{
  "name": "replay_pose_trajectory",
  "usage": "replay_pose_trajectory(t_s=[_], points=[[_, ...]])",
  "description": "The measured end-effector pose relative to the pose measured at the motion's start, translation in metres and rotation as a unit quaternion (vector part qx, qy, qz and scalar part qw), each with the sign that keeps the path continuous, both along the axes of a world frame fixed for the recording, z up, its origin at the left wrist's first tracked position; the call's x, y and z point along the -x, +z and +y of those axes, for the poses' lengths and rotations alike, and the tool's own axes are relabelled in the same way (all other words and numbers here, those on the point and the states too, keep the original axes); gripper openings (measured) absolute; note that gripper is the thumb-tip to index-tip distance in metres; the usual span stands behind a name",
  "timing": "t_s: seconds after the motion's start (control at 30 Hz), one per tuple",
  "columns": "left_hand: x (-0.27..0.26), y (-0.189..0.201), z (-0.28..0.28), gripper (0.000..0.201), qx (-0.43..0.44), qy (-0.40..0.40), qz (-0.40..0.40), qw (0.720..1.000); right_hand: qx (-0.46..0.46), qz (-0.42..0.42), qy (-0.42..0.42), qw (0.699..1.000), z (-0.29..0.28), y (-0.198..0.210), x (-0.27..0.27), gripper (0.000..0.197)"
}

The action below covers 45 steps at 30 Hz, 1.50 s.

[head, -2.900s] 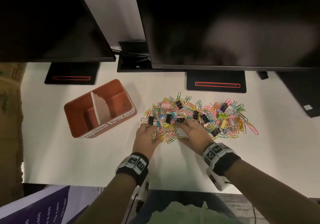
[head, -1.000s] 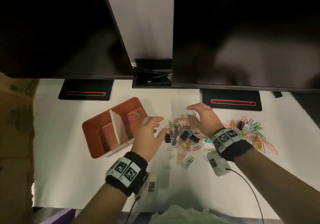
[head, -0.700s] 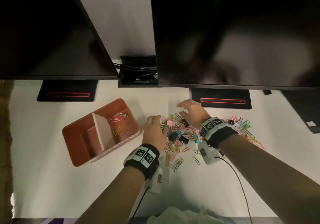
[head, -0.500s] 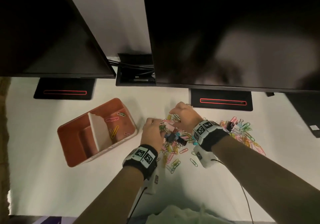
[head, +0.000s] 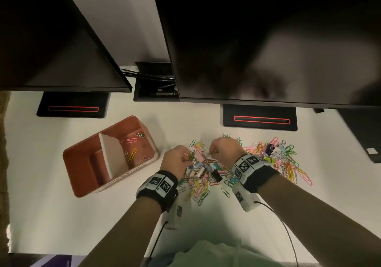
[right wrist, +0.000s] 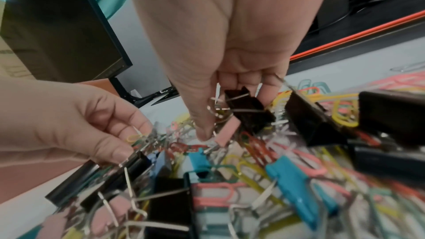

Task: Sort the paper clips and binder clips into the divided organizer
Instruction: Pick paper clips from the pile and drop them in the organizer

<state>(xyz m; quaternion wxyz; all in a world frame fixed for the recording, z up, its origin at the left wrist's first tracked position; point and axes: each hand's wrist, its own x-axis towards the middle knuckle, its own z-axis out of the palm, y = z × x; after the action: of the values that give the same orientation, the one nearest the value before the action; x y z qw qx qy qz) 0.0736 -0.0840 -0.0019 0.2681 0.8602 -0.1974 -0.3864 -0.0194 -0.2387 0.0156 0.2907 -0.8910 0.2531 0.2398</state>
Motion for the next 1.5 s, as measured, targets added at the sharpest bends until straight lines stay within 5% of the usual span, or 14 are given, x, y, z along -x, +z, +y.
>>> replay_pose_trajectory(t_s=[0.43,0.63,0.83,0.97,1.1,1.23,1.37,1.5], points=[[0.002,0.027,0.011,0.003,0.049,-0.066,-0.087,0.993,-0.004,-0.143,-0.025,0.989,-0.006,0.033,0.015,0.016],[-0.028,0.084,0.048,0.008,0.117,0.03,-0.105,0.987,-0.037,-0.224,0.015,0.974,0.025,0.074,-0.025,0.017],[-0.078,0.099,0.093,0.013,0.032,0.135,-0.169,0.976,-0.06,-0.251,0.062,0.964,0.089,0.079,-0.1,0.018],[-0.086,0.091,0.102,0.031,-0.024,0.114,-0.162,0.98,-0.072,-0.229,0.069,0.968,0.109,0.073,-0.118,0.033],[-0.063,0.097,0.097,0.026,0.062,0.082,-0.212,0.972,-0.08,-0.279,0.008,0.957,0.084,0.067,-0.095,0.026],[-0.02,0.083,0.078,0.021,0.128,0.002,-0.153,0.98,-0.042,-0.232,-0.057,0.97,0.043,0.036,-0.063,0.023],[0.007,0.049,0.051,0.034,0.065,-0.063,-0.124,0.988,-0.048,-0.118,-0.01,0.992,0.03,0.006,-0.04,0.031],[0.016,0.021,0.035,0.045,0.005,-0.078,-0.119,0.99,-0.015,-0.099,0.015,0.995,0.023,-0.005,-0.023,0.032]])
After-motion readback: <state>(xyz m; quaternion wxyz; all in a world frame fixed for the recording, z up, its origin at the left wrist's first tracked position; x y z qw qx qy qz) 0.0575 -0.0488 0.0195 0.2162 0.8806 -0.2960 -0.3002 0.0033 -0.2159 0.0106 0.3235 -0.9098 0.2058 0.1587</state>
